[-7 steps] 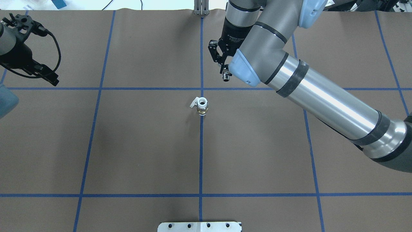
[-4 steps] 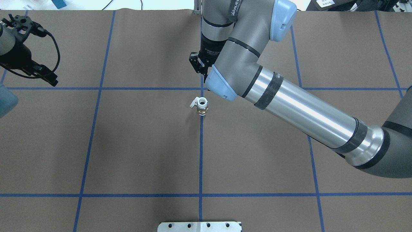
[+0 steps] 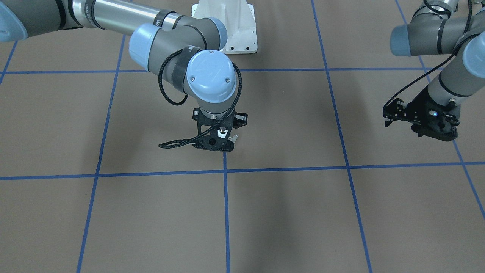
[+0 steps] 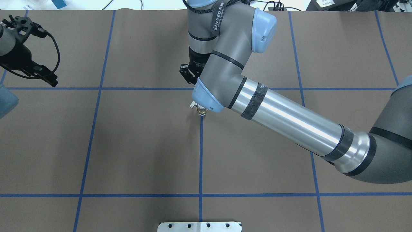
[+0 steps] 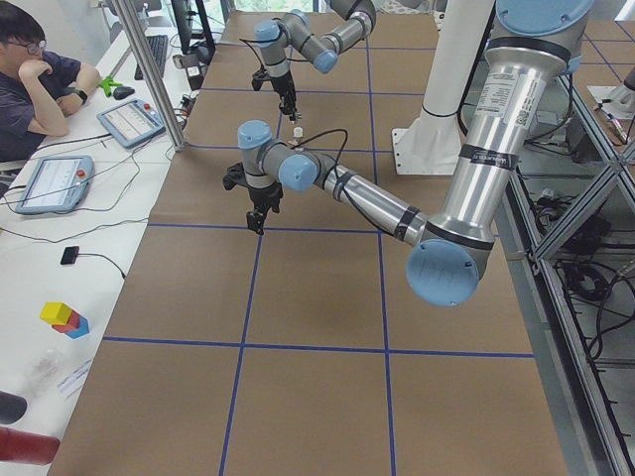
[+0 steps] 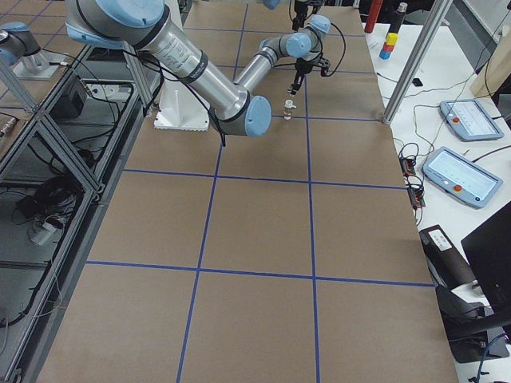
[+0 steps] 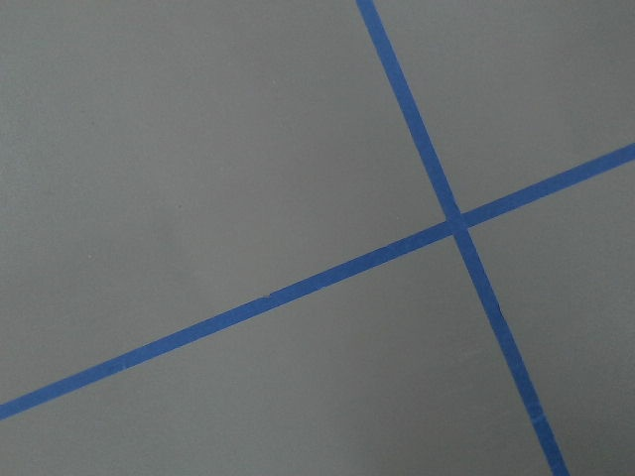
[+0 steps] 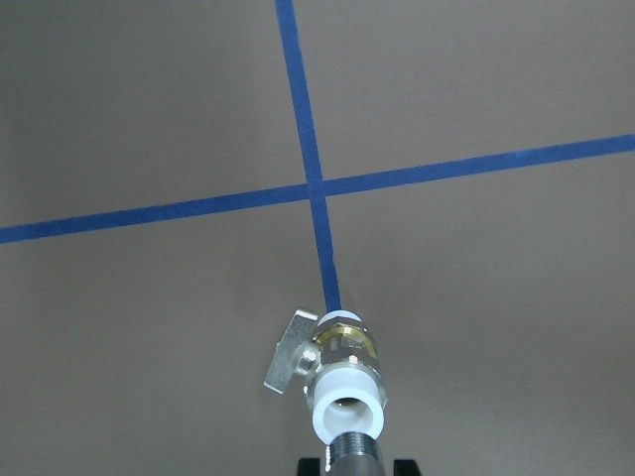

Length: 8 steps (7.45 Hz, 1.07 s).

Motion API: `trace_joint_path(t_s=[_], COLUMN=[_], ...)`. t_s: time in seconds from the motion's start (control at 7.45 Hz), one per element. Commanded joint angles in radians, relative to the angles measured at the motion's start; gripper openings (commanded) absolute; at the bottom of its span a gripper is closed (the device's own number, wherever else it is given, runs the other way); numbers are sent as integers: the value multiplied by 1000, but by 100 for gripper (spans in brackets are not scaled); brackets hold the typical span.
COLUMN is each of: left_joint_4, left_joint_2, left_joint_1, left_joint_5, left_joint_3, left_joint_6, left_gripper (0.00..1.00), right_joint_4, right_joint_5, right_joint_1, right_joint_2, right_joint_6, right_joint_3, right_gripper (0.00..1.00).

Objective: Assemble PPR valve and pipe with both arms
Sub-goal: 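Press the silver pipe down into the valve's white socket with the right gripper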

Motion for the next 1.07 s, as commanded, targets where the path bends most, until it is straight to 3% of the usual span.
trace_joint_path(t_s=[0.0,0.94], left_joint_4=[0,0], left_joint_2=[-1,-1], left_joint_1=[3,3], left_joint_5=[0,0], left_joint_3=[-1,1], left_joint_6=[-3,-5], left_gripper=[100,100], right_joint_4=[2,57], right_joint_5=[-7,-5], right_joint_1=[-14,-17], right_joint_2=[-2,-2], right_joint_6=[-5,-1], right_joint_3=[-22,-42], right_gripper=[0,0])
